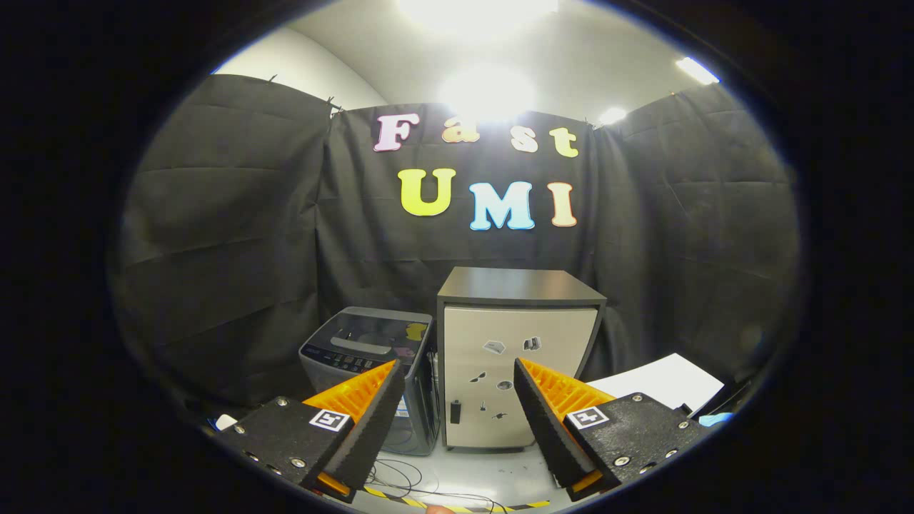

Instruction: Put the clothes into the washing machine and then close the washing machine lid.

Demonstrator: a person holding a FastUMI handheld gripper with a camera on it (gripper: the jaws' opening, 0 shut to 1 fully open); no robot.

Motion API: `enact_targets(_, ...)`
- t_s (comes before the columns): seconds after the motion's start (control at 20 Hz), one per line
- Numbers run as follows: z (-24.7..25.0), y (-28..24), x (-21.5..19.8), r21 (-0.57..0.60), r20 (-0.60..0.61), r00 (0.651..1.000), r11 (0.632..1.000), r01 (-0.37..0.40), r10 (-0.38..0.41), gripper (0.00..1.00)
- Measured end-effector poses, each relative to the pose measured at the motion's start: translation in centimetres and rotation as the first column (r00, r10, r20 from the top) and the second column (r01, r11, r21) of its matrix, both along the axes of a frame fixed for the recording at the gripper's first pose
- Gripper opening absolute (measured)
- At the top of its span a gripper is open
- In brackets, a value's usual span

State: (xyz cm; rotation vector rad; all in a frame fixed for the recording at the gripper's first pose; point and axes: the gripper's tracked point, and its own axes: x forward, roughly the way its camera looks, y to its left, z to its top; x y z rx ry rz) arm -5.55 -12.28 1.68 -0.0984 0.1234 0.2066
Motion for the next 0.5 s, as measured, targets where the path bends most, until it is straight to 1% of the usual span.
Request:
enact_targets(0.2, -0.3, 0.5, -4.1, 0.001, 0.021, 1.000, 1.000, -0.009, 0.009, 0.95)
enact_targets(0.5, -1.2, 2.1, -7.5, -0.036, 0.057, 0.998, 0.999, -0.012, 0.014, 0.95)
